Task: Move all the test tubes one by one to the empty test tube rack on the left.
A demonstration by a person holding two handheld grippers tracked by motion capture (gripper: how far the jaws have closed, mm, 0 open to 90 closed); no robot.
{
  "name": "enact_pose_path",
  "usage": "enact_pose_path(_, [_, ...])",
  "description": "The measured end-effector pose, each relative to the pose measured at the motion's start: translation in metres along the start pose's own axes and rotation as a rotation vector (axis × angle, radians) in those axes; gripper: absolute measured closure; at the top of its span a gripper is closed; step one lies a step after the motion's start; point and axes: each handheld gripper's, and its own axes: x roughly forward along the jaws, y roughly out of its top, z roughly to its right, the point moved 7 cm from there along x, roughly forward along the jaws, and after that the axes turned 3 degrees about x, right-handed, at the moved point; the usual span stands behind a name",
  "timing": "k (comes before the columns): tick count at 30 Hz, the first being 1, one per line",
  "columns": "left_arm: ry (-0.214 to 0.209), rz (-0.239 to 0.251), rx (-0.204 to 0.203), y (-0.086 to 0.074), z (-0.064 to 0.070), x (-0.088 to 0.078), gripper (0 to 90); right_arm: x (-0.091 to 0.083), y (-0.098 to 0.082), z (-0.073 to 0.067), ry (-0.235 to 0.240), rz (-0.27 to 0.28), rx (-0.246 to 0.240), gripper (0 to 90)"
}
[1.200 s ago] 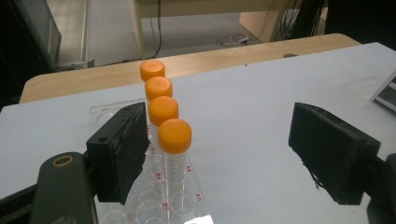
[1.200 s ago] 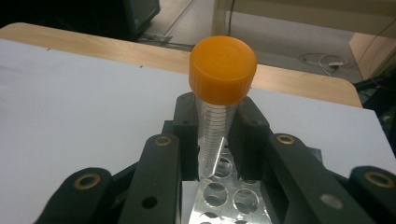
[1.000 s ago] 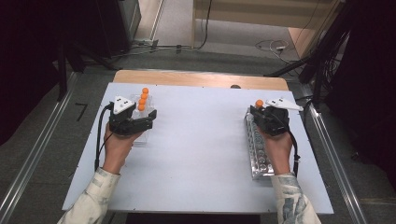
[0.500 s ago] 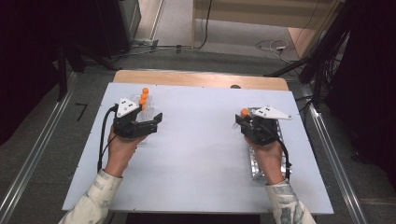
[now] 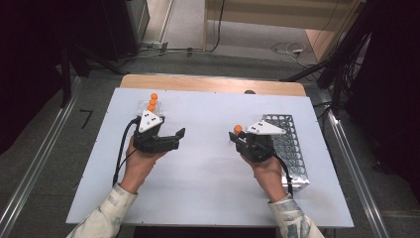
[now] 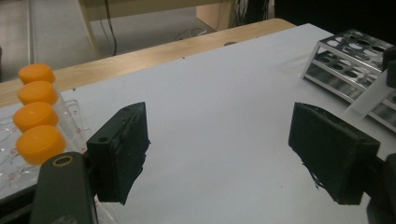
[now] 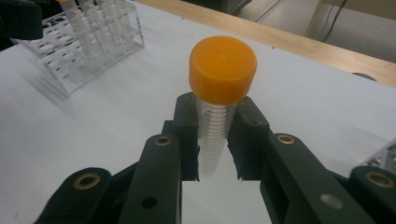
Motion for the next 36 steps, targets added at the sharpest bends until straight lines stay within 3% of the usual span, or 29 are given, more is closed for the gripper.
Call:
enact_pose_path(16, [-0.067, -0.008, 0.034, -0.001, 0.026, 0.003, 20.3, 0.021, -0.015, -0.038, 0.075, -0.046, -0.067, 72.1])
enact_pose_path(26, [-0.122, -0.018, 0.071, -0.004, 0.047, 0.007, 20.3, 0.028, -0.02, -0.053, 0.101, -0.064, -0.095, 72.1])
enact_pose_path(30, [-0.151, -0.013, 0.078, -0.005, 0.056, 0.008, 21.1, 0.03, -0.023, -0.059, 0.112, -0.076, -0.11, 72.0])
enact_pose_path(36, [-0.228, -0.007, 0.1, -0.006, 0.069, 0.008, 30.4, 0.034, -0.025, -0.067, 0.129, -0.082, -0.137, 72.1])
